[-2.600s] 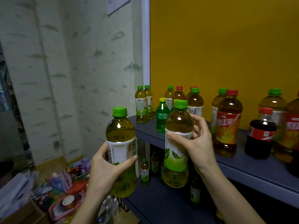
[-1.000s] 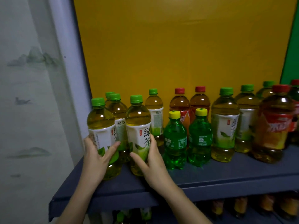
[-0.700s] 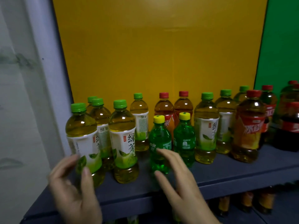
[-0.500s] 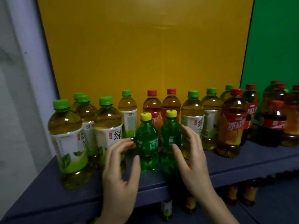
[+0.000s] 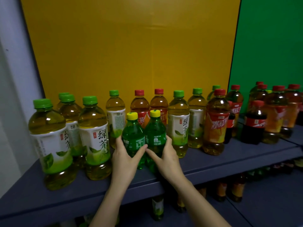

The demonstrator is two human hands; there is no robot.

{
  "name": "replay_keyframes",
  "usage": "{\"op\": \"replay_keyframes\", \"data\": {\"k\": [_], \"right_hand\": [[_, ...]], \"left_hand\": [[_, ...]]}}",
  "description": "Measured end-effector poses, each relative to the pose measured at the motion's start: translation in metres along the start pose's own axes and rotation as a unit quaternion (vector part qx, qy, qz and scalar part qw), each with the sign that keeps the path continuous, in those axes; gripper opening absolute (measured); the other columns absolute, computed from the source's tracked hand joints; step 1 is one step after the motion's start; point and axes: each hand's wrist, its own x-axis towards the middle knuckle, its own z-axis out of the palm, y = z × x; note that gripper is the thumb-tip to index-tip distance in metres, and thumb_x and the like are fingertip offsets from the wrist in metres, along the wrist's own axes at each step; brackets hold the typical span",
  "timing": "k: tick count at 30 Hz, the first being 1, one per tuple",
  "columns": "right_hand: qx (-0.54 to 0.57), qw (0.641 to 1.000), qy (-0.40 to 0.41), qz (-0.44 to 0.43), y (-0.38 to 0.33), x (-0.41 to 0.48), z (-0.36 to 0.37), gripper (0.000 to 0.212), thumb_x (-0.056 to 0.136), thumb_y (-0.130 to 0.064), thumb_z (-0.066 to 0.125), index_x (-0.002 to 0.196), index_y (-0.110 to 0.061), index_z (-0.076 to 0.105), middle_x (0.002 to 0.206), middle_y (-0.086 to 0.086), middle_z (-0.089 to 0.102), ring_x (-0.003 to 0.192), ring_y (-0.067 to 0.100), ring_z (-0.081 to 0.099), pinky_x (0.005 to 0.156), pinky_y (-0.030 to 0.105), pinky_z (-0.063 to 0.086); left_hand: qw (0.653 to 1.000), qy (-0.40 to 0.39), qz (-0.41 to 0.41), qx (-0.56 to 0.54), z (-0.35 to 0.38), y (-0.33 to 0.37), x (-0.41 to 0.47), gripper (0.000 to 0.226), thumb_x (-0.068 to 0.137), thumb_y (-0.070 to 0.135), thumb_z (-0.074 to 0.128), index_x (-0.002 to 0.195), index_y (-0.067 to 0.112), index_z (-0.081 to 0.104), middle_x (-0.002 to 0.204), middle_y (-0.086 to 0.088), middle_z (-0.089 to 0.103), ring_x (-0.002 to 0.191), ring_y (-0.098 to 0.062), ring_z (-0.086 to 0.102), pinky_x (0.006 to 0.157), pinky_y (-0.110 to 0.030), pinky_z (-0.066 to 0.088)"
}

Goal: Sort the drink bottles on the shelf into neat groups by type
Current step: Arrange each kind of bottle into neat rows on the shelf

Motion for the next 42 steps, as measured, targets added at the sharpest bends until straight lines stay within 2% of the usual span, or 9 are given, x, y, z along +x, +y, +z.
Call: {"op": "replay_keyframes", "data": {"k": [8,14,16,20,28,32,36,40,42], "right_hand": [[0.094,0.995,0.033,0.032,0.003,-0.038,-0.040,0.077,0.067,-0.065,0.062,0.130,-0.031,0.033,0.124,-0.012,0.054,0.115,0.005,0.053,0.096,0.038,0.049],[0.098,0.989,0.097,0.044,0.006,-0.068,-0.117,0.058,0.076,-0.045,0.069,0.123,-0.028,0.039,0.115,-0.010,0.061,0.104,0.000,0.060,0.087,0.027,0.053],[0.092,0.986,0.131,0.052,0.010,-0.075,-0.147,0.052,0.078,-0.035,0.068,0.121,-0.026,0.041,0.110,-0.009,0.064,0.098,-0.001,0.063,0.077,0.020,0.054],[0.060,0.975,0.203,0.074,0.031,-0.090,-0.211,0.057,0.071,-0.041,0.067,0.120,-0.024,0.043,0.107,-0.007,0.065,0.092,0.000,0.065,0.069,0.018,0.053],[-0.022,0.955,0.277,0.101,0.093,-0.113,-0.361,0.057,0.072,-0.043,0.066,0.120,-0.026,0.042,0.108,-0.015,0.063,0.090,-0.007,0.063,0.070,0.020,0.054],[-0.050,0.950,0.286,0.111,0.127,-0.117,-0.433,0.048,0.077,-0.034,0.067,0.118,-0.027,0.043,0.104,-0.015,0.063,0.086,-0.009,0.062,0.064,0.015,0.051],[-0.066,0.947,0.290,0.124,0.160,-0.113,-0.491,0.058,0.069,-0.046,0.066,0.119,-0.028,0.042,0.108,-0.016,0.062,0.091,-0.006,0.062,0.071,0.021,0.054],[-0.072,0.943,0.296,0.132,0.196,-0.102,-0.541,0.073,0.065,-0.055,0.067,0.126,-0.026,0.040,0.112,-0.016,0.062,0.092,0.003,0.064,0.079,0.038,0.056],[-0.071,0.941,0.302,0.135,0.214,-0.096,-0.565,0.074,0.065,-0.055,0.067,0.127,-0.026,0.040,0.113,-0.013,0.063,0.093,0.004,0.064,0.080,0.040,0.056]], "left_hand": [[0.995,-0.030,0.031,-0.090,0.006,0.024,-0.022,0.071,0.057,0.051,0.072,0.120,0.023,0.053,0.110,0.007,0.066,0.102,-0.011,0.063,0.084,-0.042,0.055],[0.975,-0.134,0.049,-0.168,0.055,0.067,-0.034,0.062,0.058,0.045,0.076,0.114,0.025,0.057,0.104,0.009,0.068,0.097,-0.004,0.064,0.079,-0.033,0.056],[0.968,-0.163,0.063,-0.181,0.082,0.081,-0.039,0.057,0.058,0.042,0.074,0.110,0.026,0.058,0.101,0.009,0.069,0.095,-0.002,0.065,0.076,-0.025,0.056],[0.951,-0.209,0.069,-0.219,0.147,0.106,-0.057,0.052,0.056,0.043,0.075,0.103,0.031,0.059,0.095,0.015,0.069,0.089,0.004,0.064,0.072,-0.016,0.054],[0.917,-0.275,0.072,-0.279,0.305,0.171,-0.105,0.051,0.059,0.038,0.077,0.106,0.026,0.061,0.095,0.014,0.070,0.089,0.002,0.065,0.076,-0.021,0.055],[0.909,-0.289,0.066,-0.294,0.379,0.198,-0.128,0.055,0.057,0.043,0.077,0.107,0.026,0.060,0.098,0.011,0.070,0.092,-0.002,0.065,0.078,-0.028,0.055],[0.905,-0.296,0.053,-0.301,0.445,0.219,-0.141,0.048,0.059,0.038,0.079,0.102,0.028,0.060,0.093,0.014,0.070,0.088,0.001,0.065,0.073,-0.016,0.052],[0.903,-0.309,0.061,-0.292,0.507,0.236,-0.147,0.041,0.063,0.027,0.082,0.099,0.024,0.061,0.088,0.013,0.070,0.083,0.003,0.065,0.067,-0.012,0.050],[0.903,-0.311,0.066,-0.289,0.537,0.245,-0.149,0.042,0.063,0.027,0.081,0.099,0.023,0.061,0.088,0.013,0.070,0.082,0.004,0.064,0.067,-0.009,0.048]]}}
